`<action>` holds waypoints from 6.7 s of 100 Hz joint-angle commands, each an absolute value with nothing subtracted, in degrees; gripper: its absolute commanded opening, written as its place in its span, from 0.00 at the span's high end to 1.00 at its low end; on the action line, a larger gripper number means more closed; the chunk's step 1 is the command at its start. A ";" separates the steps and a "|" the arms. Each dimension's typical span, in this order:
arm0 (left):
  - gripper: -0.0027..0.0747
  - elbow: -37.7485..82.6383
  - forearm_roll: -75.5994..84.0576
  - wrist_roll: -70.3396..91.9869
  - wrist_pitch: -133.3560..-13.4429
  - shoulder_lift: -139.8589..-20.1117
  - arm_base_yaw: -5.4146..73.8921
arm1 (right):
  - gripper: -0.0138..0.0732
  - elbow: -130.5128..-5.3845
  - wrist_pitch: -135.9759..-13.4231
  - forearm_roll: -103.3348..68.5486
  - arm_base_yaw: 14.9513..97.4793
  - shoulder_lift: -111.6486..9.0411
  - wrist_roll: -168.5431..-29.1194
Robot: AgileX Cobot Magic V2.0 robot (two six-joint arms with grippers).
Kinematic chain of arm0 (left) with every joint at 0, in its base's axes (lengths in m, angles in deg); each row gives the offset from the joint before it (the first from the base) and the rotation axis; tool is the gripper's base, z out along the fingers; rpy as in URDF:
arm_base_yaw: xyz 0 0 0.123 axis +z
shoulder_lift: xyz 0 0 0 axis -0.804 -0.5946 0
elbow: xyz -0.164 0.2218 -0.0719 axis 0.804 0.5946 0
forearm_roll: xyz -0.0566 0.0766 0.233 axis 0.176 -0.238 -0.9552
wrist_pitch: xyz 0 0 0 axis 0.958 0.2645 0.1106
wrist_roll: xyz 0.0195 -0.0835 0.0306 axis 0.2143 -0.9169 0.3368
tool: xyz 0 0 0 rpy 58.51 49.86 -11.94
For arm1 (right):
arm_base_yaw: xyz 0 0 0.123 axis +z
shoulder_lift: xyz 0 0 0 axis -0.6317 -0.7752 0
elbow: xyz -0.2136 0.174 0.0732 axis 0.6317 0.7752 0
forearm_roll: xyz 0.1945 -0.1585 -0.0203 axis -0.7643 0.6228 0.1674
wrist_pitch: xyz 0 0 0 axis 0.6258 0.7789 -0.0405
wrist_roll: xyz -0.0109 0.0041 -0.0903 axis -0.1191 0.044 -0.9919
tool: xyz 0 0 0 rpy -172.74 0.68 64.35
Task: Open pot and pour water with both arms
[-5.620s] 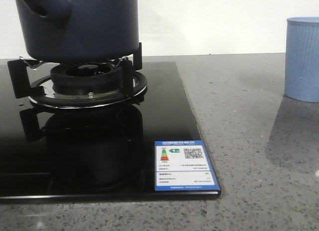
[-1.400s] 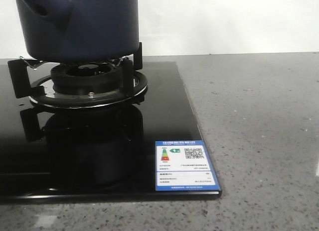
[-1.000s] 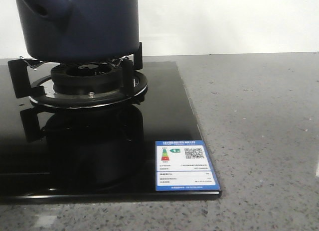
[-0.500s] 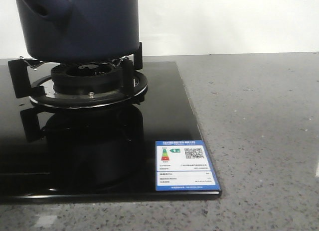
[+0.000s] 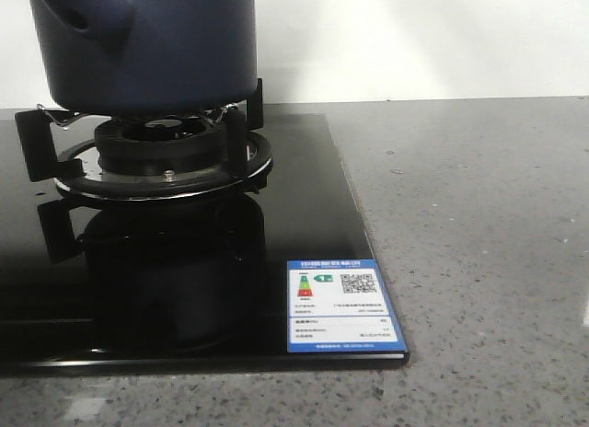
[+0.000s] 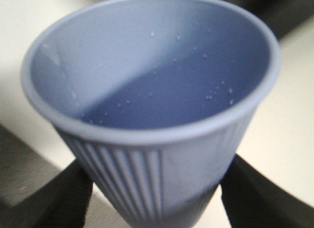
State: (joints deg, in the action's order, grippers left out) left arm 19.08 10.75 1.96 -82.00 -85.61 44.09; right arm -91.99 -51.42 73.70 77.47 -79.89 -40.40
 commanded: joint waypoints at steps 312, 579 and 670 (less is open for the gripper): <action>0.45 17.01 13.97 2.20 -88.11 -93.70 29.05 | 0.12 -23.46 -114.37 84.01 31.72 -24.69 13.33; 0.99 64.10 14.31 2.44 -77.55 -20.83 39.75 | 0.92 -20.65 -123.99 89.01 31.72 -23.51 15.24; 0.99 67.13 -11.34 -17.23 -82.40 -20.95 45.42 | 0.92 -20.65 -123.99 89.01 31.72 -23.51 15.24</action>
State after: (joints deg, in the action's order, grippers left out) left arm 67.01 -1.13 -6.88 -77.18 -22.15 42.08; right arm -19.24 -123.83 90.96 32.19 -23.27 15.30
